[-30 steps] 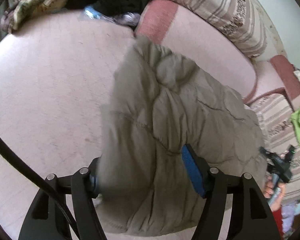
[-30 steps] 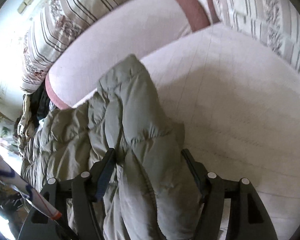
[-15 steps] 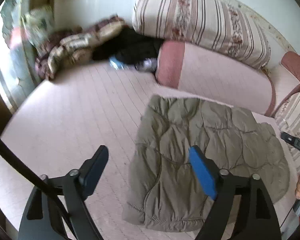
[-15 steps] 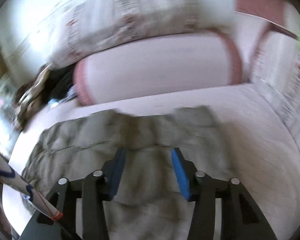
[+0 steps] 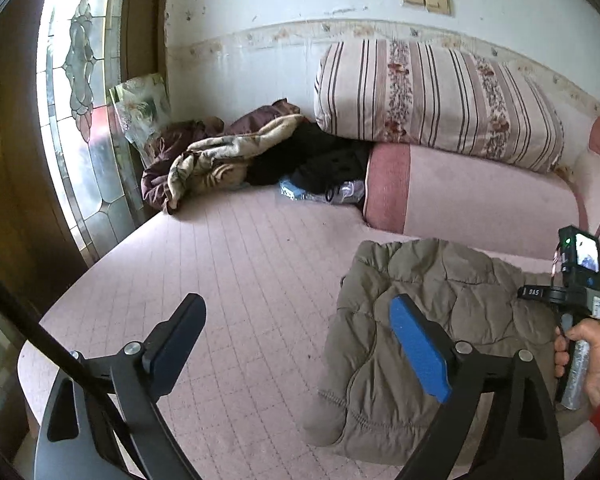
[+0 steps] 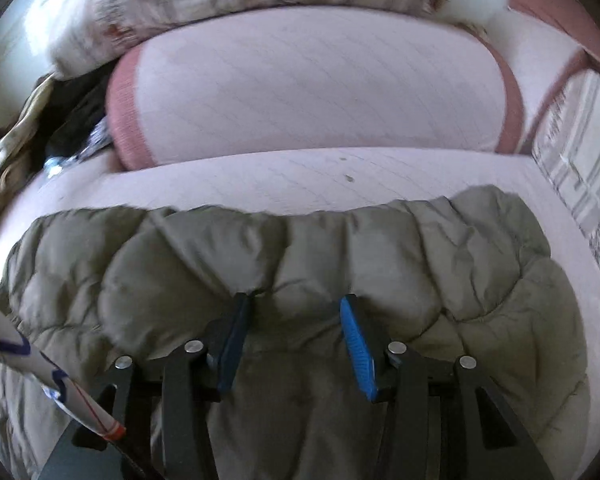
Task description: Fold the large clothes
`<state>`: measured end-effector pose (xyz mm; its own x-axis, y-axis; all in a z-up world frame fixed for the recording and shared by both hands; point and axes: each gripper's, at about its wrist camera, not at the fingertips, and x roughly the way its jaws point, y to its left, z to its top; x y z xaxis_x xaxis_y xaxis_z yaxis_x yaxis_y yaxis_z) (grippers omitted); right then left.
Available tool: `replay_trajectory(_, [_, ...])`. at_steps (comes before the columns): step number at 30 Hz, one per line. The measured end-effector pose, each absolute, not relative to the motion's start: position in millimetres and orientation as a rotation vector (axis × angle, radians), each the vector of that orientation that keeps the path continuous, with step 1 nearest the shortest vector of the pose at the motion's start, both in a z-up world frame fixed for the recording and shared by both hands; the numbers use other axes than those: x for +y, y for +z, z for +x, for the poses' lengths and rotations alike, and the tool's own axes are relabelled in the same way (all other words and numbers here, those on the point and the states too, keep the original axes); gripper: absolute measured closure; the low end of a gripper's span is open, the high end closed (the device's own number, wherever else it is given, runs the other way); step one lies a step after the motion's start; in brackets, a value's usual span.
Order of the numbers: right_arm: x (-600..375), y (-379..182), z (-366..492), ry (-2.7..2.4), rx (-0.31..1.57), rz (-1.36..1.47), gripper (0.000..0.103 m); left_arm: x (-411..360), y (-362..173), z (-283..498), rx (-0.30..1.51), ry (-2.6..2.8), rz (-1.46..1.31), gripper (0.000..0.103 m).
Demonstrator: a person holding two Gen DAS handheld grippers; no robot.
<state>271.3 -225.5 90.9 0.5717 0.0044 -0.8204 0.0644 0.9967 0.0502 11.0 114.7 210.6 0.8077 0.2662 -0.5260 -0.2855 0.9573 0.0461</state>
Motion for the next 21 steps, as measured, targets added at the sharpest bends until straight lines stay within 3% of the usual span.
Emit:
replay_trajectory(6, [-227, 115, 263, -0.045, 0.924, 0.056, 0.049, 107, 218, -1, 0.573, 0.248, -0.066, 0.01])
replay_trajectory(21, [-267, 144, 114, 0.05, 0.847, 0.061, 0.042, 79, 242, -46, 0.527, 0.313, -0.063, 0.008])
